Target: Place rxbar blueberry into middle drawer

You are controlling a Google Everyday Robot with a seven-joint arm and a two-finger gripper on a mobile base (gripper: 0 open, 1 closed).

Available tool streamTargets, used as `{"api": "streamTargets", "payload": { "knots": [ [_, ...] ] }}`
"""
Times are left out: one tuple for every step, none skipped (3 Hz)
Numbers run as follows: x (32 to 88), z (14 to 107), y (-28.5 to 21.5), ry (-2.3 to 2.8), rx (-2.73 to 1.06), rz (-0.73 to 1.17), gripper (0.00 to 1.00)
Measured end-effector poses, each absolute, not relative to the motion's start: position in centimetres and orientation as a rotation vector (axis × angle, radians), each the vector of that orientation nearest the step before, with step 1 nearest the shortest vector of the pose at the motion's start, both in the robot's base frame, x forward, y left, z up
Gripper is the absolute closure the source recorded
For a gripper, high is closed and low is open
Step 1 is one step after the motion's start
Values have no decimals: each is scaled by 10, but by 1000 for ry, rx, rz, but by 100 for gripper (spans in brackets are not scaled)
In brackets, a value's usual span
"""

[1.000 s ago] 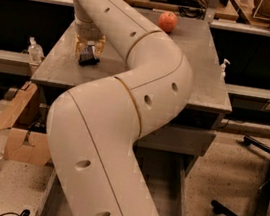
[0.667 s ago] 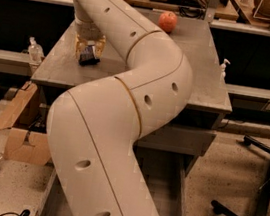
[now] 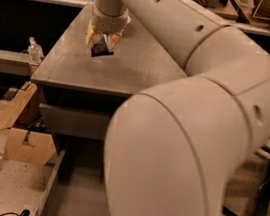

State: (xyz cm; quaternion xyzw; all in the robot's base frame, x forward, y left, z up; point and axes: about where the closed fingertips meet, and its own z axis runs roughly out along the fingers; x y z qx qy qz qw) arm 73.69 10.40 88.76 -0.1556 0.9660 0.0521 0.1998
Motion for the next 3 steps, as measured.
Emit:
{"api": "streamTargets", "payload": {
  "knots": [
    [701,914,71,2620,-385,295,100],
    [661,886,37,2616,-379,428,100],
    [618,817,7,2664,-395,588,100]
  ]
}}
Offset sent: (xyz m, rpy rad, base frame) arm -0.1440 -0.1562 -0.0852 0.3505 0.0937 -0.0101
